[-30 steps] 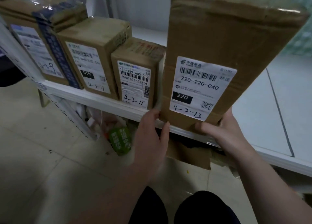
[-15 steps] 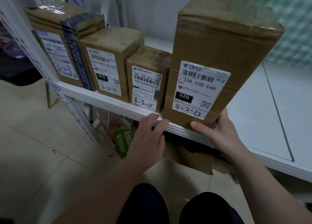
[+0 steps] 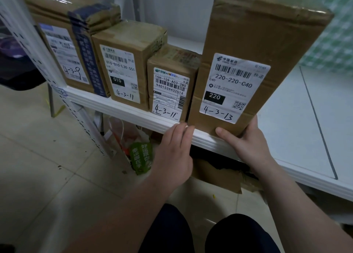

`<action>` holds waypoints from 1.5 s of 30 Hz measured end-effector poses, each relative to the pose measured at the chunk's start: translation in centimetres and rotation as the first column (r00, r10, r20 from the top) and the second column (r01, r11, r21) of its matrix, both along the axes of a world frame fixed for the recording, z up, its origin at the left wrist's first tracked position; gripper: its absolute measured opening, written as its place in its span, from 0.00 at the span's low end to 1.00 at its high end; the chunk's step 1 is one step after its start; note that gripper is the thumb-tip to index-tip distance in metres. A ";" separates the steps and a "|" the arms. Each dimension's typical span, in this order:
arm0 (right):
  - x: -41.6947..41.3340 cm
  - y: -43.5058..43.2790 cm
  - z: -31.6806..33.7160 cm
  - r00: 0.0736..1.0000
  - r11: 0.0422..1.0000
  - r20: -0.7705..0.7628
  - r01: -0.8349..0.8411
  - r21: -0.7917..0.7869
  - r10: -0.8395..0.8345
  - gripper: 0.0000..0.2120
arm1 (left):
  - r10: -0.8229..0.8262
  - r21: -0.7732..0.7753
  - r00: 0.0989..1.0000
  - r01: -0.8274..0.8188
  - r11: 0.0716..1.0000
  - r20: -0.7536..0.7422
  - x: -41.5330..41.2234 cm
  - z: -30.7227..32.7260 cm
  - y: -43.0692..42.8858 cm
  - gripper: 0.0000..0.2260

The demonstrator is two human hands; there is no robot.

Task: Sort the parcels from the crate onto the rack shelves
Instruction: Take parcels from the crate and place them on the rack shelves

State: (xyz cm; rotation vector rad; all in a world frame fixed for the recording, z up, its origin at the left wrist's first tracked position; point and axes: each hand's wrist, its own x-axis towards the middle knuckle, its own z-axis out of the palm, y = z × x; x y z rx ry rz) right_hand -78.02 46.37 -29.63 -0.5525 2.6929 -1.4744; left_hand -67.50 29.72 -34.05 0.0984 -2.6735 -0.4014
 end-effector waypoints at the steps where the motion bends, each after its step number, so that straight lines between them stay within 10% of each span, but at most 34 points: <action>1: 0.0 -0.1 0.0 1.000 1.000 -0.014 0.001 0.008 -0.001 0.41 | 0.005 0.002 1.000 -0.005 1.000 0.003 0.0 0.0 0.0 0.28; 15: 0.2 -0.6 0.0 0.999 0.995 0.001 0.051 -0.082 -0.051 0.42 | 0.079 -0.012 0.996 -0.079 0.997 0.045 -0.3 0.6 0.5 0.30; 22: -1.9 0.2 1.2 0.975 0.956 0.197 -0.044 -0.288 0.104 0.63 | 0.086 -0.011 0.995 -0.086 0.996 0.051 -0.4 0.8 0.6 0.31; 45: -2.1 -0.1 1.0 0.977 0.948 0.130 -0.125 -0.292 0.169 0.49 | 0.125 -0.045 0.991 -0.123 0.991 0.041 -0.8 0.5 0.7 0.31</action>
